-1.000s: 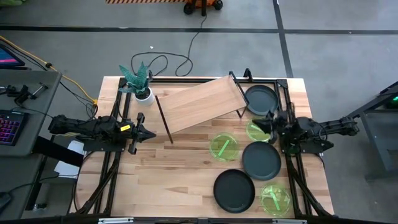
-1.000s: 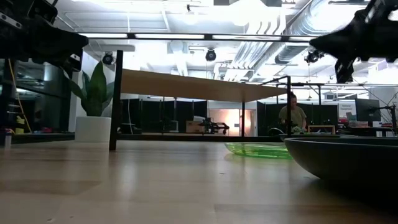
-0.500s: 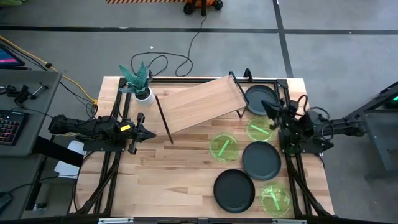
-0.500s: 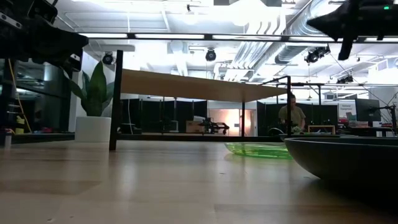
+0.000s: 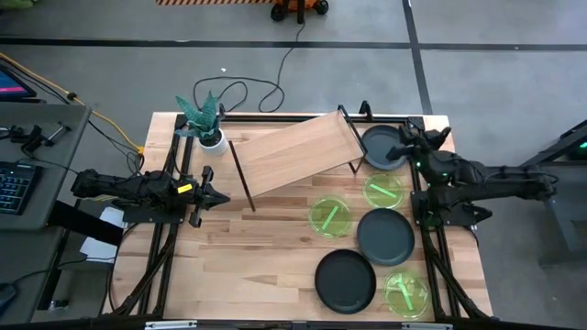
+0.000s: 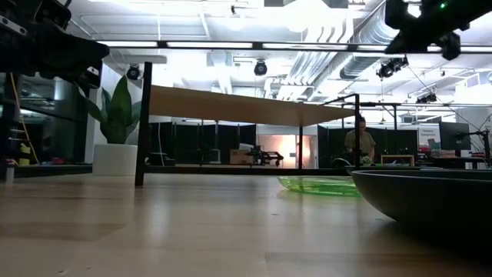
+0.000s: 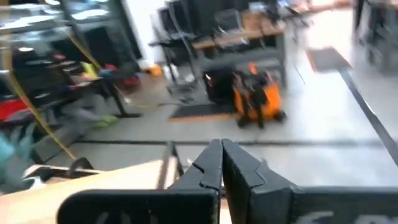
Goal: Place and stack plates onto a shelf
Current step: Put the top black plate on the shelf
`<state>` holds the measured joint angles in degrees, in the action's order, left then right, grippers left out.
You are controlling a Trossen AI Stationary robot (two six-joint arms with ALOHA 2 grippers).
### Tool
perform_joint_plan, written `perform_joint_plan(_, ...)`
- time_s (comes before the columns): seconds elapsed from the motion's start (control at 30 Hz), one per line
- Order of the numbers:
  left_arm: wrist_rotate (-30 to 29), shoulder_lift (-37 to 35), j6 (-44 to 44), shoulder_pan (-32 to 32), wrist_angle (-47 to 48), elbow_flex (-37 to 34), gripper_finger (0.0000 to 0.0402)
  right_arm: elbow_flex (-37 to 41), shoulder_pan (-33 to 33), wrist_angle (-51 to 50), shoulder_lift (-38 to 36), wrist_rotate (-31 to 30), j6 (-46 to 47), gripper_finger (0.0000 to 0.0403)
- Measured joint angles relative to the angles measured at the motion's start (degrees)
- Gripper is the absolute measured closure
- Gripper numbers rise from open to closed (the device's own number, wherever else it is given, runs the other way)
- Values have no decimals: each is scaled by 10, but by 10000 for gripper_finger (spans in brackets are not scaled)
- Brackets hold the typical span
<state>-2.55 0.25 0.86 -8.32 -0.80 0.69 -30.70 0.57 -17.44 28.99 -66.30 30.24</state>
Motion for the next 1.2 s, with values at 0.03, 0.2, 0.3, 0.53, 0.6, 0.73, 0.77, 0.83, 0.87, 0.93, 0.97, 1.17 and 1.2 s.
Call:
perform_joint_plan(0.03,0,0,0,0,0,0,402,-6,6,-52,8,5,48,402)
perform_joint_plan(0.2,0,0,0,0,0,0,402,-5,53,-217,69,80,261,402)
perform_joint_plan(0.3,0,0,0,0,0,0,401,-3,94,-258,117,147,311,402)
perform_joint_plan(0.53,0,0,0,0,0,0,401,-29,199,-344,228,246,323,402)
perform_joint_plan(0.6,0,0,0,0,0,0,402,-30,224,-366,248,280,330,402)
perform_joint_plan(0.73,0,0,0,0,0,0,401,-30,250,-399,272,335,346,402)
perform_joint_plan(0.77,0,0,0,0,0,0,401,-30,249,-403,275,336,352,401)
perform_joint_plan(0.83,0,0,0,0,0,0,401,-30,245,-405,277,338,359,395)
perform_joint_plan(0.87,0,0,0,0,0,0,401,-28,243,-405,277,339,368,389)
perform_joint_plan(0.93,0,0,0,0,0,0,402,-22,235,-404,276,341,384,370)
perform_joint_plan(0.97,0,0,0,0,0,0,401,-17,231,-405,276,341,394,358)
perform_joint_plan(1.17,0,0,0,0,0,0,401,27,210,-383,276,327,511,273)
perform_joint_plan(1.2,0,0,0,0,0,0,402,34,210,-364,276,322,523,264)
